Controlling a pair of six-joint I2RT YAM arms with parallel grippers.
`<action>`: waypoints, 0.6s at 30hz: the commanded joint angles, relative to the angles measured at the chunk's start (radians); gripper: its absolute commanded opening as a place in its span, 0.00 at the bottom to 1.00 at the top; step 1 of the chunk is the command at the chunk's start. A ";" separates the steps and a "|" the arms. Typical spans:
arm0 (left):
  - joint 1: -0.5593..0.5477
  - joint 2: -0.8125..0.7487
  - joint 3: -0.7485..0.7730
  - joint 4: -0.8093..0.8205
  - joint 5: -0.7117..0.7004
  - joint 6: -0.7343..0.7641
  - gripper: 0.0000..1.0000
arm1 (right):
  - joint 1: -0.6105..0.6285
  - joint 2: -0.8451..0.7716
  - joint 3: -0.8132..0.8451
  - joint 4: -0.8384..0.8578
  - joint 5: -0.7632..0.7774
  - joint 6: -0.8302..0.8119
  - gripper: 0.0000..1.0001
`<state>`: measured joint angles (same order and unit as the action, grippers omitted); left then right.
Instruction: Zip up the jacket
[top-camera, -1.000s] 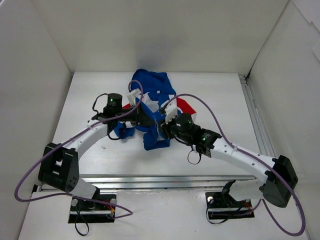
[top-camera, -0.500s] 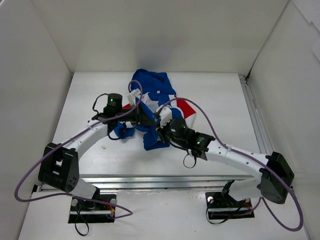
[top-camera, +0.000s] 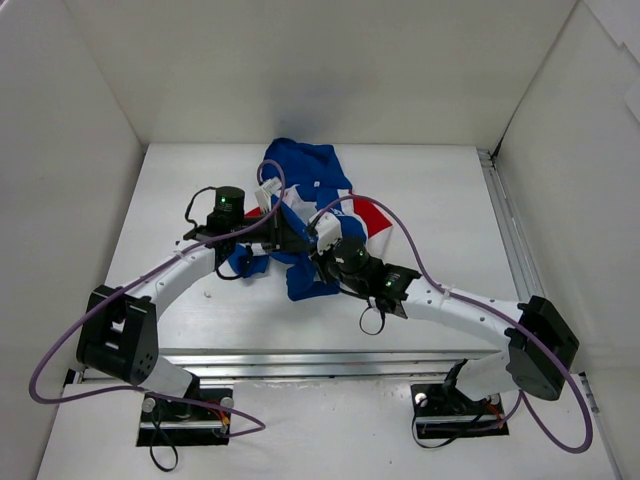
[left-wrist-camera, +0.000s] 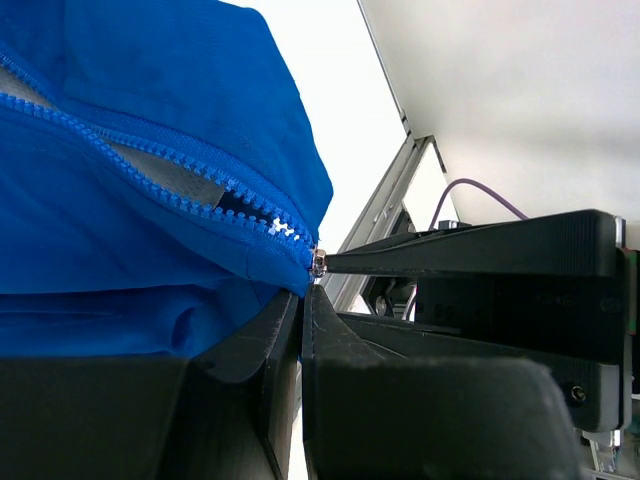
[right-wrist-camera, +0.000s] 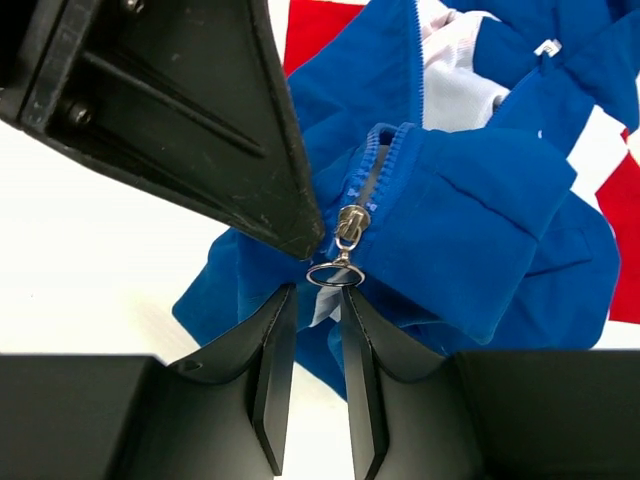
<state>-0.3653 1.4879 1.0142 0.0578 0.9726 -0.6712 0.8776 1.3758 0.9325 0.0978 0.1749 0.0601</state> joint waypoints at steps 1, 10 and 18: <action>0.006 -0.035 0.034 0.069 0.040 -0.024 0.00 | 0.006 -0.006 0.040 0.100 0.058 0.009 0.22; 0.006 -0.034 0.023 0.082 0.044 -0.031 0.00 | 0.006 -0.001 0.045 0.118 0.092 0.006 0.07; 0.006 -0.032 0.009 0.080 0.032 -0.033 0.00 | 0.006 -0.053 0.051 0.082 0.074 -0.003 0.00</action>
<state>-0.3653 1.4879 1.0119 0.0723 0.9798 -0.6914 0.8776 1.3746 0.9333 0.1284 0.2276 0.0593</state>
